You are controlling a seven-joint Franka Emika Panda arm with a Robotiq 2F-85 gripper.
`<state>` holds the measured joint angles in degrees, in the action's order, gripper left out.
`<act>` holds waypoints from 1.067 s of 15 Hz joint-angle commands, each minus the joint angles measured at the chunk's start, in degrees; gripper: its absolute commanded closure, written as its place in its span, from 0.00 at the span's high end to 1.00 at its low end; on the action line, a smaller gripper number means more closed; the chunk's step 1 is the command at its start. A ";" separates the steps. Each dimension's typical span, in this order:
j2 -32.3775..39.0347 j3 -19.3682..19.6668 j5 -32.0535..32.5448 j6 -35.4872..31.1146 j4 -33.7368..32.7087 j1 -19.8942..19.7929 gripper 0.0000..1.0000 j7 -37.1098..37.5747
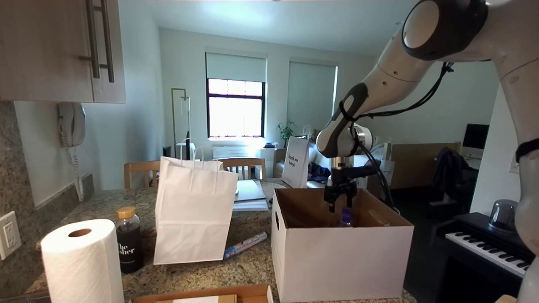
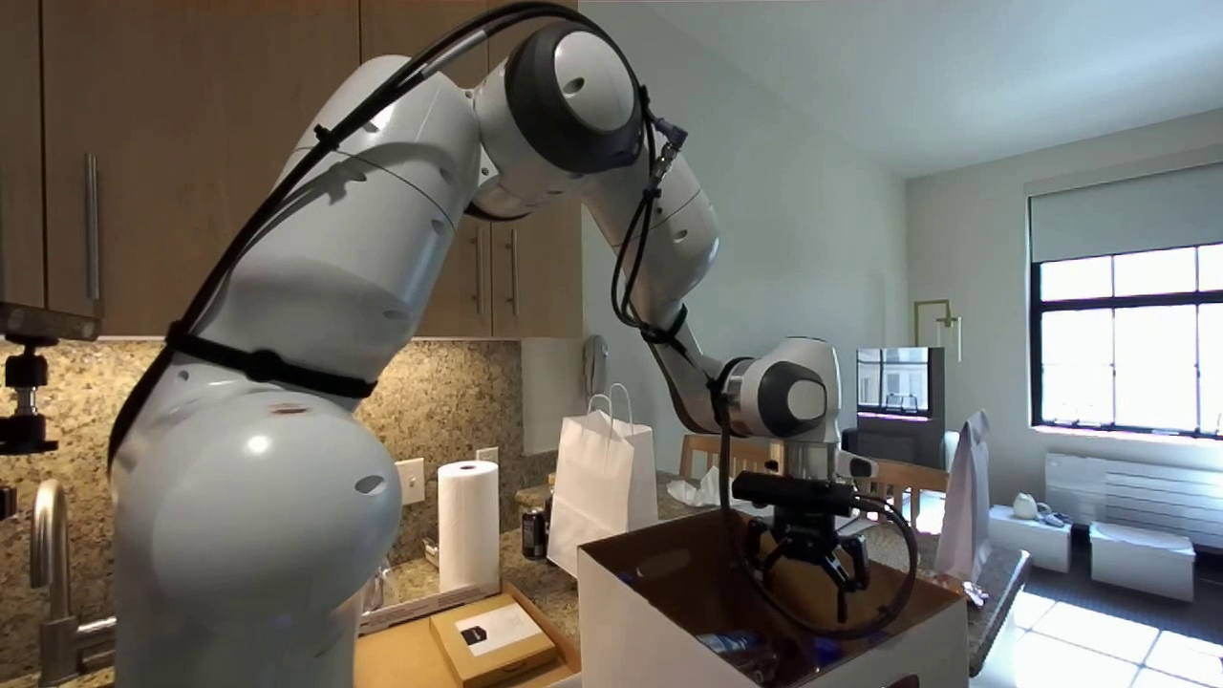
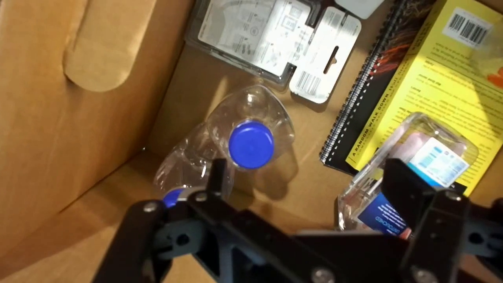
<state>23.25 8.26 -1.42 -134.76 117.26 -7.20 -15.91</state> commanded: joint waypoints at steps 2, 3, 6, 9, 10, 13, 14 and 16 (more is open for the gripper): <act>2.15 -0.41 2.99 7.26 -3.02 -1.89 1.00 1.53; 2.52 -0.59 2.60 7.96 -3.53 -2.32 1.00 1.34; 4.01 -0.58 2.48 7.65 -4.32 -3.04 1.00 1.56; 5.27 -1.49 1.33 6.43 -4.92 -3.89 1.00 0.63; 5.76 -1.81 1.05 5.66 -5.12 -4.09 1.00 0.42; 6.74 -2.30 1.02 1.54 -4.83 -4.14 1.00 0.56; 6.99 -2.43 1.24 1.09 -4.88 -4.10 1.00 0.56; 7.33 -2.60 1.50 0.20 -4.75 -4.06 0.75 0.70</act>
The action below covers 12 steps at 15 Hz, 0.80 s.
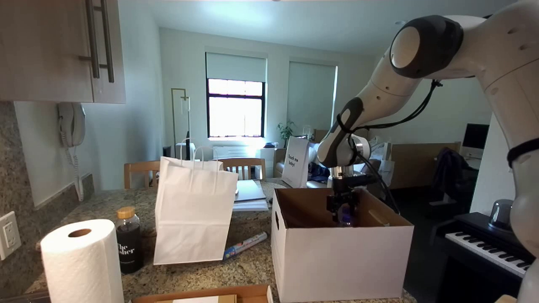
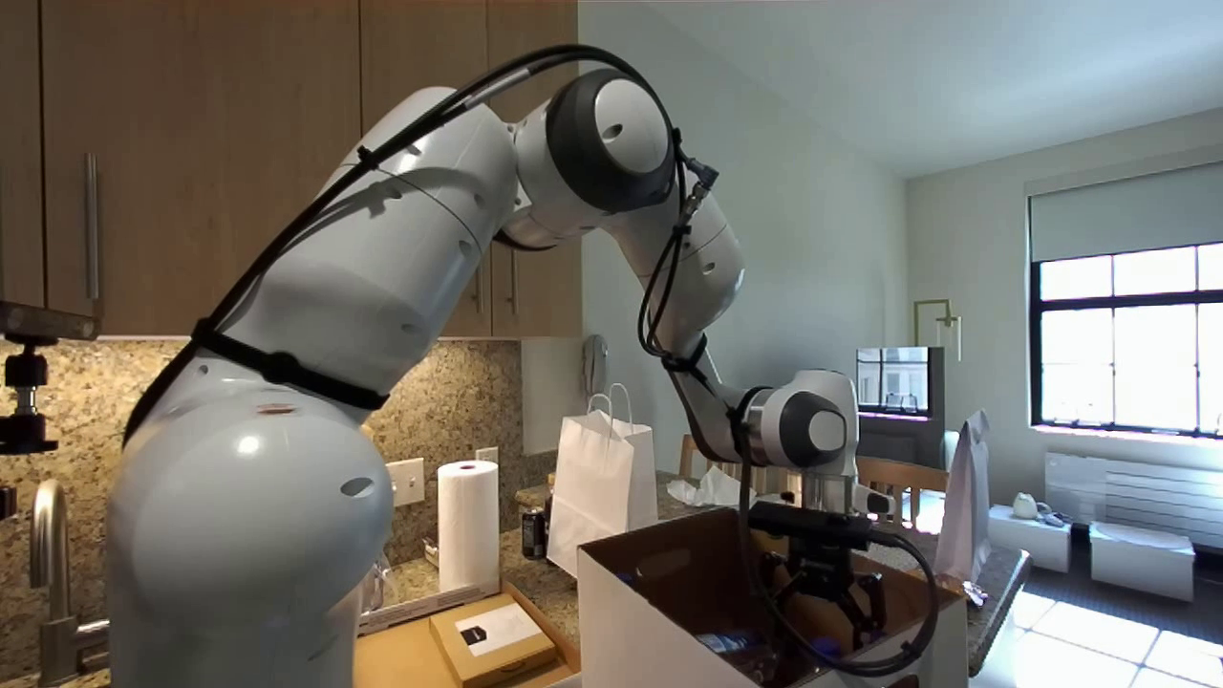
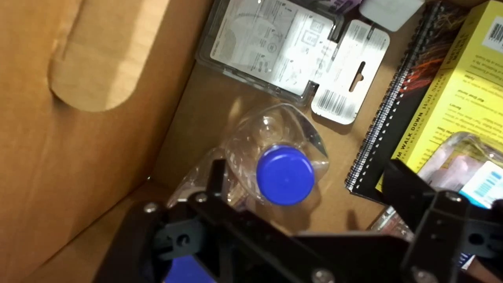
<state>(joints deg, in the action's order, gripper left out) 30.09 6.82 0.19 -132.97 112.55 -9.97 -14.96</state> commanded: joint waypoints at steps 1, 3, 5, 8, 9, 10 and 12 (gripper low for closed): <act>0.59 -1.27 -0.09 -1.80 0.03 -1.31 0.74 -0.28; 0.52 -1.41 -0.24 -1.54 0.22 -1.32 0.60 -0.16; 0.33 -1.40 -0.40 -1.57 0.46 -1.31 0.47 0.26; 0.02 -1.05 -0.47 -1.98 0.99 -1.40 0.27 1.07; 0.03 -0.92 -0.51 -1.88 1.07 -1.48 0.20 1.40; -0.01 -0.83 -0.64 -2.11 1.27 -1.60 0.15 1.76; -0.21 -0.79 -1.05 -2.00 1.67 -1.84 0.15 2.47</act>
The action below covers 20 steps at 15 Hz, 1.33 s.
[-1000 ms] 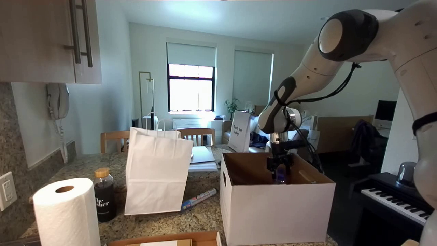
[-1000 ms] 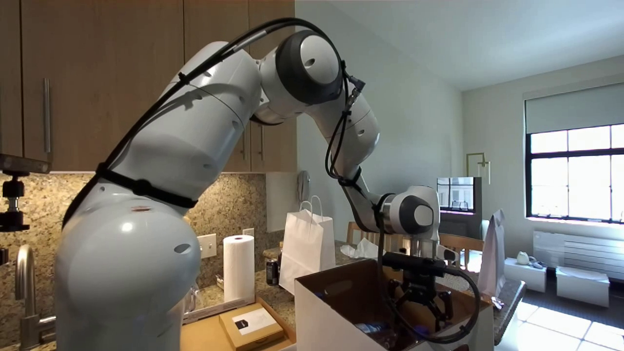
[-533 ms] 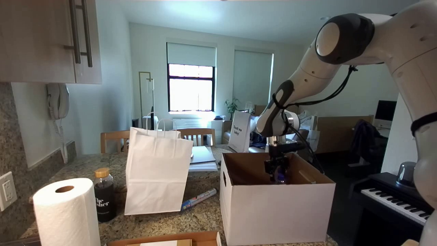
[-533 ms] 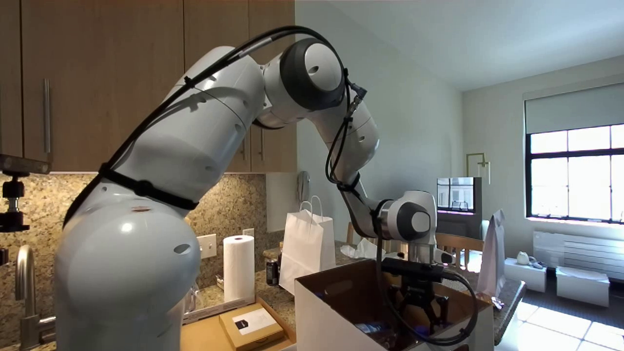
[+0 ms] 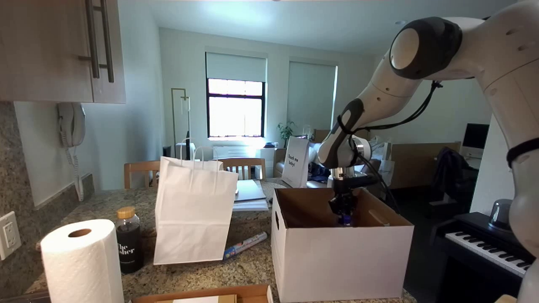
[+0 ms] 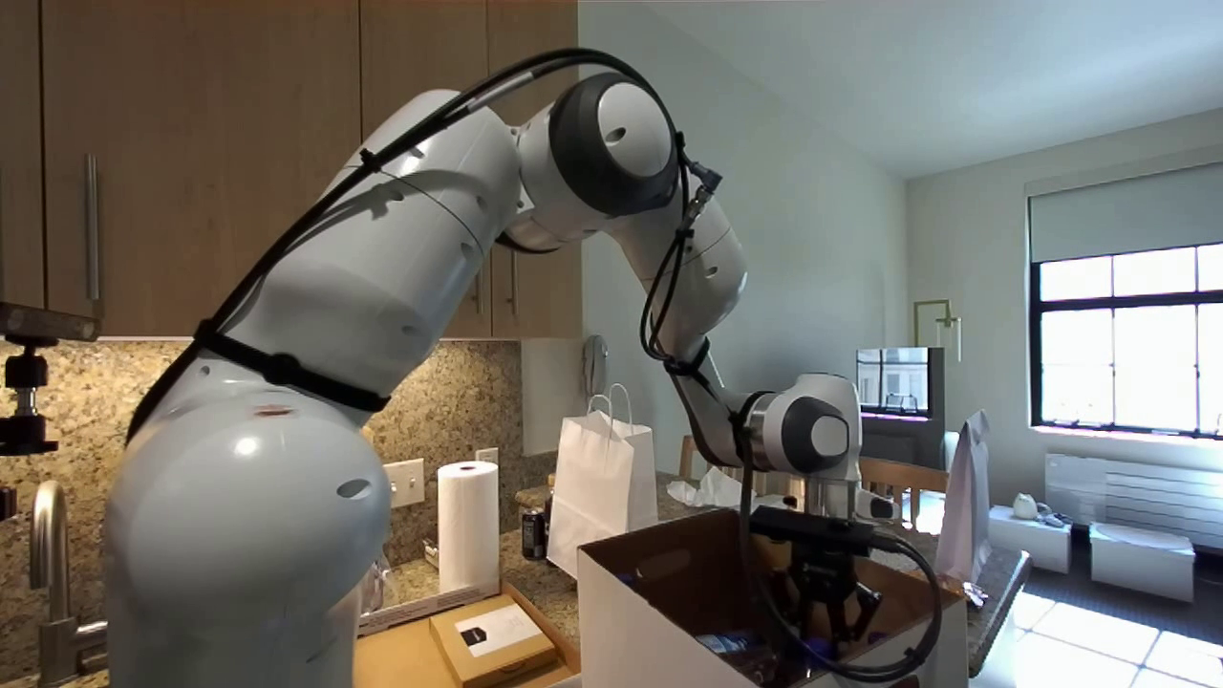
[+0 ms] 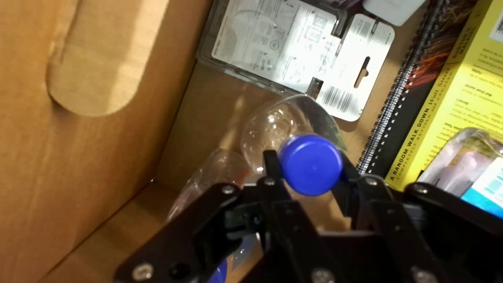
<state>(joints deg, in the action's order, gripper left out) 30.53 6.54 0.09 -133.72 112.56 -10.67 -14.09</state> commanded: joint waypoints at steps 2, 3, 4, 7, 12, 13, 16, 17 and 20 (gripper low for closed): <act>-1.85 -0.59 -1.20 -0.69 2.72 -1.33 0.15 1.73; -3.71 -0.22 -0.55 -1.33 4.08 -0.99 0.15 2.00; -6.03 -0.01 0.03 -0.92 5.44 -0.81 0.15 1.61; -14.81 1.19 3.67 2.10 9.80 0.55 0.15 1.46; -29.41 1.58 12.88 10.24 13.77 2.59 0.14 1.54; -32.33 1.08 14.26 13.45 13.81 2.95 0.14 0.63; -41.37 -0.93 14.73 19.54 14.83 4.91 0.14 -2.12; -44.12 -1.88 15.02 21.22 14.98 5.94 0.14 -2.19; -51.21 -5.52 13.77 25.81 14.95 9.96 0.14 -1.11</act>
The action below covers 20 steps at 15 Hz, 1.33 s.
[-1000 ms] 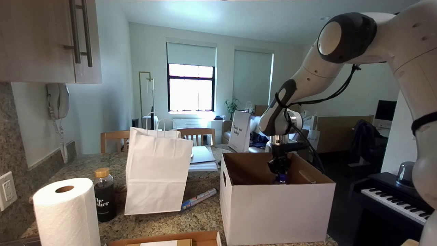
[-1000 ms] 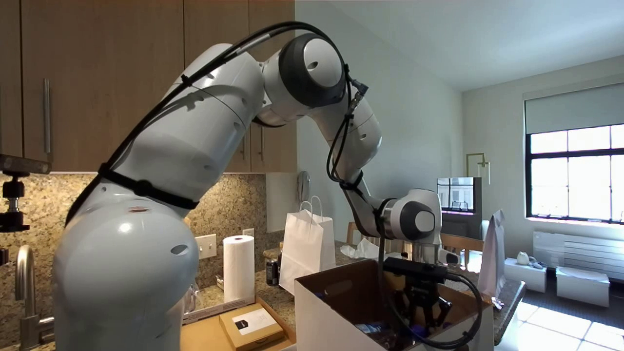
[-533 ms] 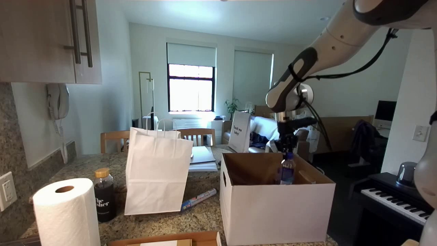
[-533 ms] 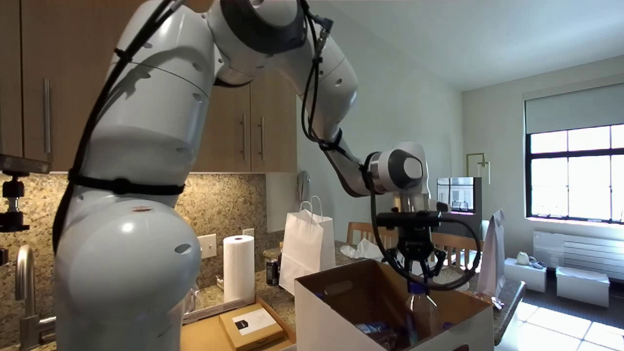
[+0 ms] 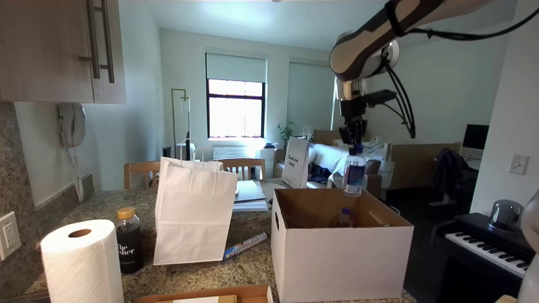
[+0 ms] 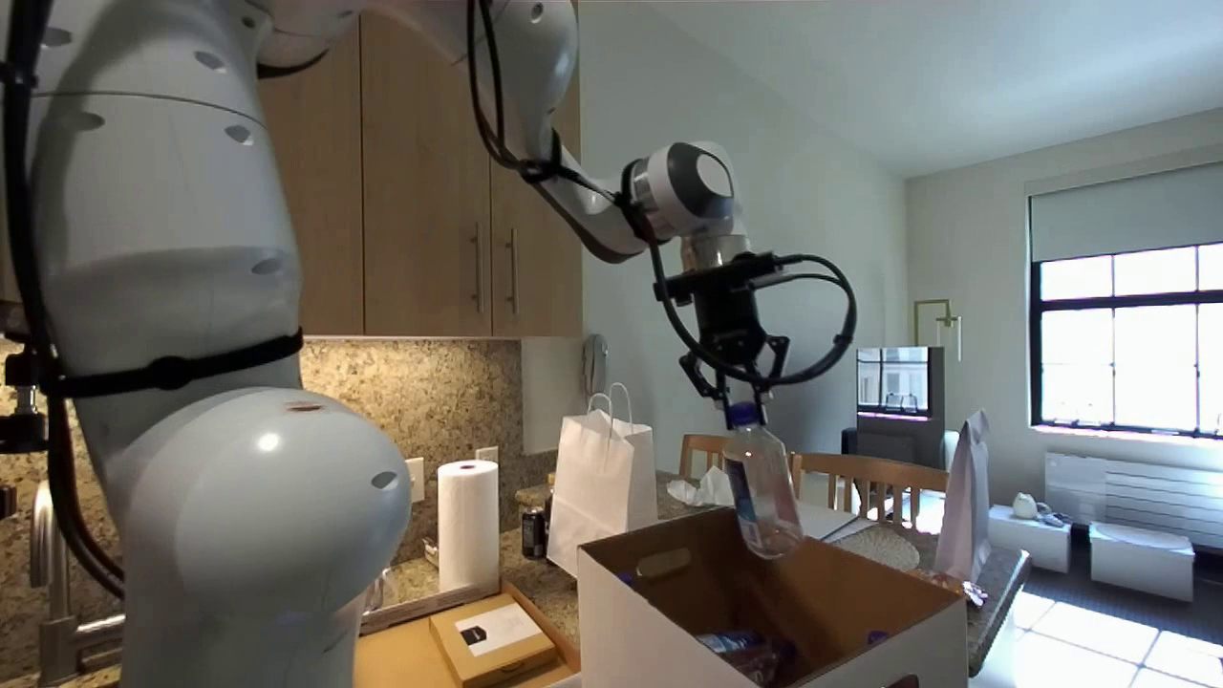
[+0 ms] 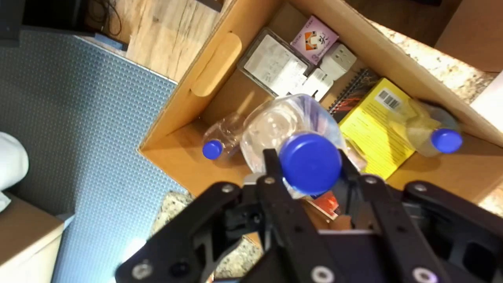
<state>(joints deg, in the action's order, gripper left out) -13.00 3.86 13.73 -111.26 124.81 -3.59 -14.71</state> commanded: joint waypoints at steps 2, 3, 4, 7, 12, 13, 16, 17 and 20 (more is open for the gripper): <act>-10.48 -6.16 -0.84 6.29 2.45 6.56 0.14 0.22; -11.00 -8.11 -1.21 6.94 2.58 8.64 0.14 0.91; -10.99 -9.96 -2.04 7.38 2.62 10.85 0.14 1.16; -6.66 -13.71 -9.53 4.86 2.80 17.27 0.14 0.74; 6.39 -20.85 -13.18 -10.09 2.62 22.36 0.14 6.38; 10.16 -22.27 -11.98 -13.46 1.34 22.81 0.14 9.14; 21.83 -24.53 -0.90 -21.52 -2.41 23.62 0.15 20.78; 25.82 -24.00 3.43 -22.30 -4.37 24.64 0.15 24.89; 37.38 -19.14 14.95 -22.67 -11.78 29.70 0.14 35.54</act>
<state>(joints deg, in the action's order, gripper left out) 13.97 -19.39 19.37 -132.55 120.62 22.09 12.02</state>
